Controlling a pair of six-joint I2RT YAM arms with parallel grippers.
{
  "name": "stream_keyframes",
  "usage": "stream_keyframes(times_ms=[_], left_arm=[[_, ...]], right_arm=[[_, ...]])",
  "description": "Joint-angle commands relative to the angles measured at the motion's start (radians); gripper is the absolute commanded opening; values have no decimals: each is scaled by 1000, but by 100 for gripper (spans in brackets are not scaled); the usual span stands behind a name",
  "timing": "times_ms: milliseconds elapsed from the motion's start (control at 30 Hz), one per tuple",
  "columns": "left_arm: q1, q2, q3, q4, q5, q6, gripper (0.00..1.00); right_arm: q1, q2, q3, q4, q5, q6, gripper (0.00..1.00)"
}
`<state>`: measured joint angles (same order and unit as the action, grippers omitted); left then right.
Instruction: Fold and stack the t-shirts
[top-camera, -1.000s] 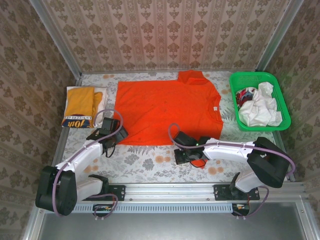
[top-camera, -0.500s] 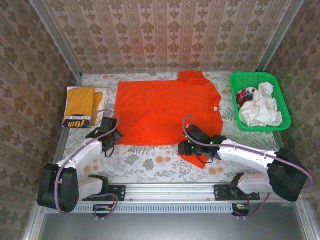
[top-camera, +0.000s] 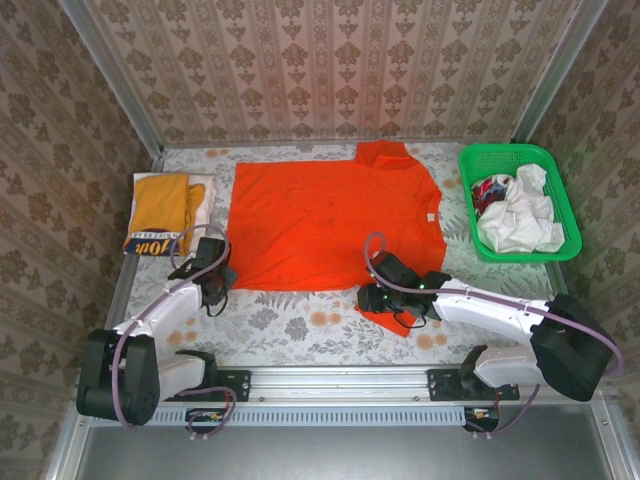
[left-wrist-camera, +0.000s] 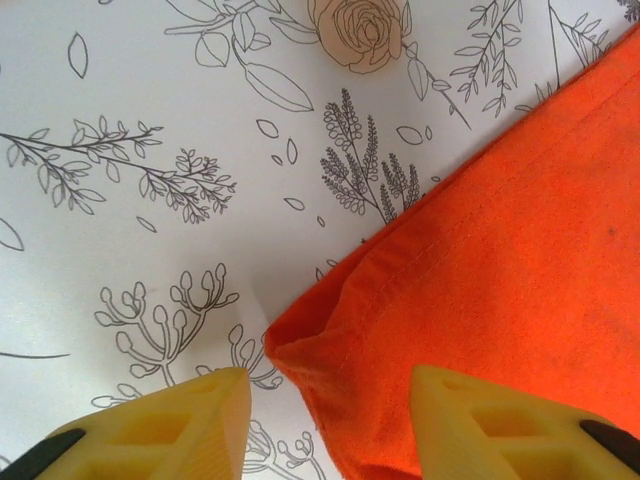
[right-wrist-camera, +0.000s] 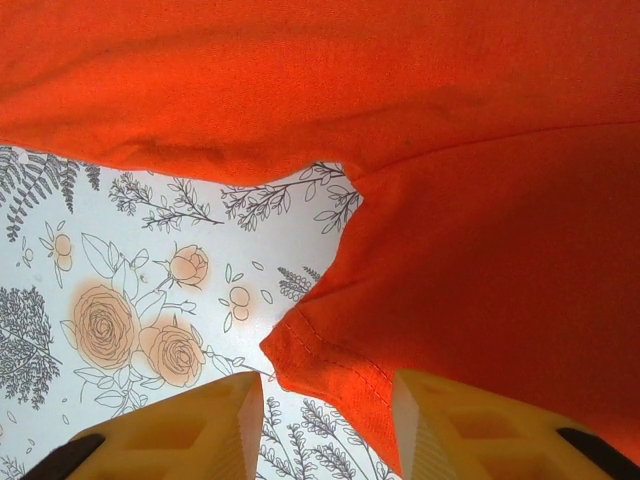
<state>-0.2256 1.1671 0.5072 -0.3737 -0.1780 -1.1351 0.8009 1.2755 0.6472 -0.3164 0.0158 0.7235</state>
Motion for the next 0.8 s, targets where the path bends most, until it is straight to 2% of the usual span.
stream_keyframes(times_ms=[0, 200, 300, 467, 533, 633, 767], left_arm=[[12, 21, -19, 33, 10, -28, 43], [20, 55, -22, 55, 26, -29, 34], [19, 55, -26, 56, 25, -29, 24], [23, 33, -45, 72, 24, -11, 0], [22, 14, -64, 97, 30, -4, 0], [22, -18, -90, 123, 29, 3, 0], [26, -43, -107, 136, 37, 14, 0]], right_arm=[[-7, 0, -16, 6, 18, 20, 39], [-6, -10, -26, 9, 18, 28, 39], [-8, -17, -29, 4, 23, 32, 39], [-27, -86, -30, -40, 97, 62, 37], [-59, -142, -39, -80, 147, 87, 38], [-128, -228, -71, -151, 219, 150, 45], [-281, -332, -137, -213, 197, 176, 46]])
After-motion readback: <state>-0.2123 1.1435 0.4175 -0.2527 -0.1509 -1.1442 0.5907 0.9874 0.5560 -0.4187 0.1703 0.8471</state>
